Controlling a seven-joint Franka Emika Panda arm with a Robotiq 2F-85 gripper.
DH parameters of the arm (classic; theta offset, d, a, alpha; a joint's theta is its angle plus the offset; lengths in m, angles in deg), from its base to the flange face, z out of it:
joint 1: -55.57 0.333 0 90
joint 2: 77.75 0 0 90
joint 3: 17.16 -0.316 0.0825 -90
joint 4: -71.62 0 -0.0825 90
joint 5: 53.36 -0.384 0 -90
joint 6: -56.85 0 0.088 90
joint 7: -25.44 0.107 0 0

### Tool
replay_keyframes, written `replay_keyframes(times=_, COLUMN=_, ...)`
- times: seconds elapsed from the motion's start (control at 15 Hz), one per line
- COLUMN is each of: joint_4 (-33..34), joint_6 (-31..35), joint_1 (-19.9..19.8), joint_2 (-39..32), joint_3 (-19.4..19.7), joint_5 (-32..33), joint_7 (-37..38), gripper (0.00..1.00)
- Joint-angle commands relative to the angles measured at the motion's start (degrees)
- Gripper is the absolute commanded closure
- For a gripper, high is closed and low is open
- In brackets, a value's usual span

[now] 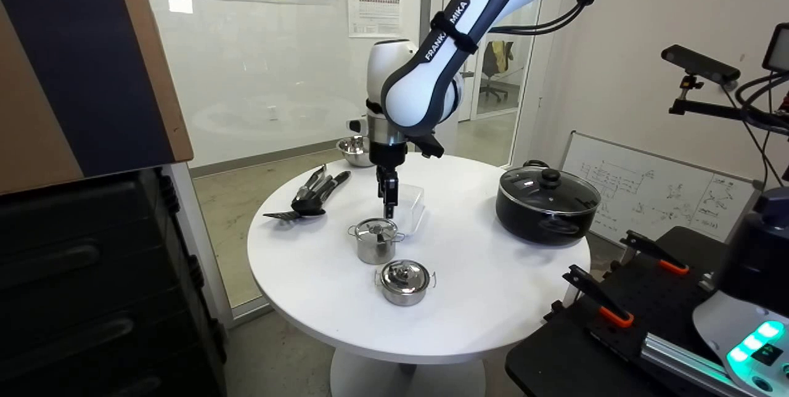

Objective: Take the silver lid from the silver pot farthest away from you and put it on the table

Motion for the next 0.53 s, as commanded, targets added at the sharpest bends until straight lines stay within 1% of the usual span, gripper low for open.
replay_keyframes(times=0.0, joint_4=1.45, joint_6=0.38, joint_1=0.82, joint_2=-1.59, joint_3=0.96, joint_5=2.34, joint_7=2.95, gripper=0.0)
replay_keyframes(times=0.47, joint_4=3.8, joint_6=-0.47, joint_1=1.84, joint_2=-4.4, joint_3=1.21, joint_5=4.02, joint_7=5.43, gripper=0.0)
